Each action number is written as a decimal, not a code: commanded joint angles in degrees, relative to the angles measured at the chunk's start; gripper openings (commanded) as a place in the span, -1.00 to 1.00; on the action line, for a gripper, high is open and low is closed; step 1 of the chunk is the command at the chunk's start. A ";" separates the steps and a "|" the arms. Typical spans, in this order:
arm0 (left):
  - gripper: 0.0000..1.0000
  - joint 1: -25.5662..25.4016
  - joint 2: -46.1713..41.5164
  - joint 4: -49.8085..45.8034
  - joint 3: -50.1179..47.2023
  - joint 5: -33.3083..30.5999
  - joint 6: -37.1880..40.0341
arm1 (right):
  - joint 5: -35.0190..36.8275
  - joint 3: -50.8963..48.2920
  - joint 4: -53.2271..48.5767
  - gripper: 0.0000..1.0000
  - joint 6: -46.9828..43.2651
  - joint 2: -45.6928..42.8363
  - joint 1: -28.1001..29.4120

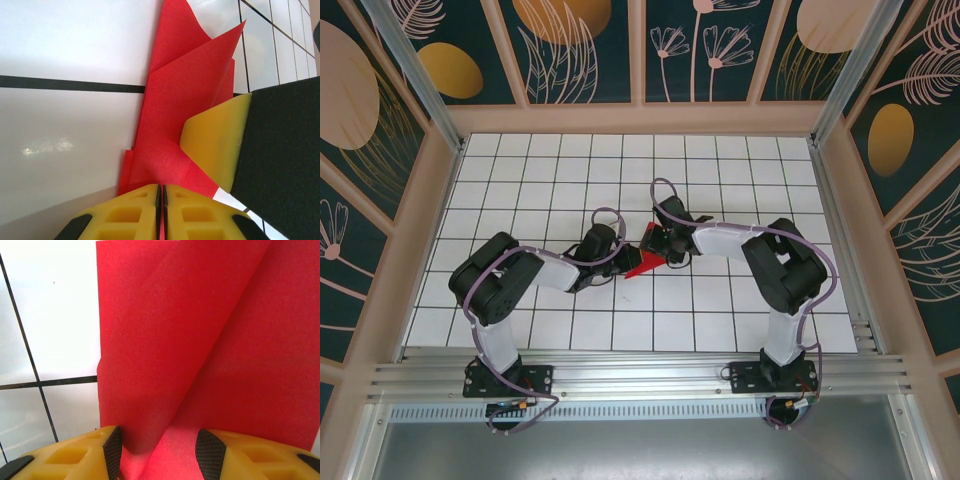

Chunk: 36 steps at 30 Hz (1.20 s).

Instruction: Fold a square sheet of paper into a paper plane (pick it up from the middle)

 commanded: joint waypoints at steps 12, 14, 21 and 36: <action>-0.84 0.27 3.25 -6.14 -1.42 -0.06 2.16 | -0.07 4.52 -7.09 0.23 -6.02 -8.92 -2.51; -0.85 0.28 3.15 -6.54 -1.35 -0.06 2.45 | -0.78 3.77 -5.30 0.24 -7.07 -12.04 -2.88; -0.86 0.27 3.08 -7.64 -0.81 -0.22 2.91 | -10.85 -0.76 2.11 -0.29 -11.12 -12.26 -4.11; -0.86 0.29 3.11 -8.34 -0.28 0.50 3.08 | -18.31 -3.19 8.94 -0.78 -13.07 -1.37 -4.69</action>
